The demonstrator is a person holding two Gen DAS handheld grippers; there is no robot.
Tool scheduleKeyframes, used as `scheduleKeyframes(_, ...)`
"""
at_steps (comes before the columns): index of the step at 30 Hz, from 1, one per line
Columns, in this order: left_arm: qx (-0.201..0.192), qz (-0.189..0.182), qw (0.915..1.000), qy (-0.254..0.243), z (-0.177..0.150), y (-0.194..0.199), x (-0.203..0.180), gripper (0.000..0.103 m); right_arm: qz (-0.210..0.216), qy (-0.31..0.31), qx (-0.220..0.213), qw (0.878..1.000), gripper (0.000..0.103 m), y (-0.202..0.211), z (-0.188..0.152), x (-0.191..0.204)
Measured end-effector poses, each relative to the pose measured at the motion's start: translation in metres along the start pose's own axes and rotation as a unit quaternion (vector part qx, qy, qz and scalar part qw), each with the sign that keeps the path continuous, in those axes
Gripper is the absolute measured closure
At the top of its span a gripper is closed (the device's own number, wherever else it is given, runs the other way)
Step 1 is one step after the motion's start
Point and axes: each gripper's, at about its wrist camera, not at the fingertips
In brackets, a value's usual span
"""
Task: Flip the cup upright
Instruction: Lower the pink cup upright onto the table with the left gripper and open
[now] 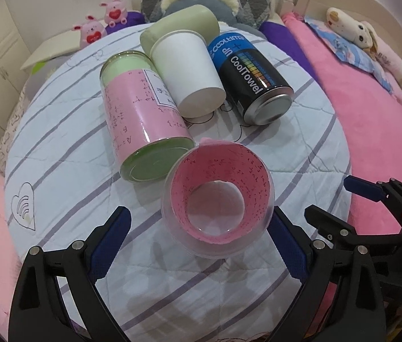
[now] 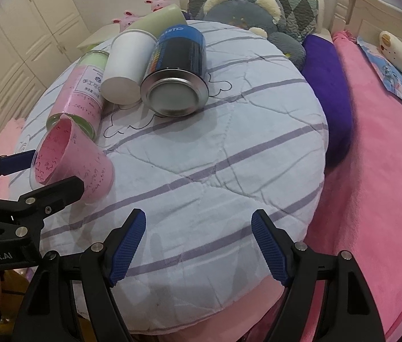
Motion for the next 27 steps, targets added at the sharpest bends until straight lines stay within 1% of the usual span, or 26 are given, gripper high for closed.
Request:
scheduleKeyframes(4, -0.011, 0.014, 0.9998, -0.006, -0.006, 0.006, -0.001, 0.006, -0.006, -0.006, -0.005, 1.0, 0.025, 0.007, -0.006, 0.001)
scheduleKeyframes(7, -0.017, 0.013, 0.9997, -0.013, -0.014, 0.012, 0.0, 0.006, -0.01, -0.01, -0.011, 1.0, 0.025, 0.013, -0.01, 0.003)
scheduleKeyframes(11, -0.042, 0.015, 0.9989, -0.014, -0.024, 0.022, 0.004, 0.006, -0.02, -0.011, -0.018, 1.0, 0.025, 0.021, -0.02, 0.009)
scheduleKeyframes(16, -0.05, 0.026, 0.9983, -0.014, -0.036, 0.028, 0.008, 0.006, -0.026, -0.012, -0.025, 0.999, 0.025, 0.03, -0.031, 0.016)
scheduleKeyframes(21, -0.065, 0.009, 0.9975, -0.028, -0.052, 0.035, 0.009, 0.006, -0.035, -0.015, -0.042, 0.998, 0.025, 0.038, -0.043, 0.024)
scheduleKeyframes(25, -0.079, 0.005, 0.9962, -0.038, -0.065, 0.038, 0.01, 0.006, -0.039, -0.027, -0.061, 0.997, 0.025, 0.043, -0.055, 0.029)
scheduleKeyframes(27, -0.097, 0.014, 0.9939, -0.05, -0.071, 0.041, 0.009, 0.006, -0.048, -0.033, -0.069, 0.996, 0.025, 0.043, -0.06, 0.031)
Point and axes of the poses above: each gripper's, at about its wrist camera, not at the fingertips, and y roughly against the way its jaws point, x to its left, z to its top, and after that the axes turned 4 degrees about x, right-handed
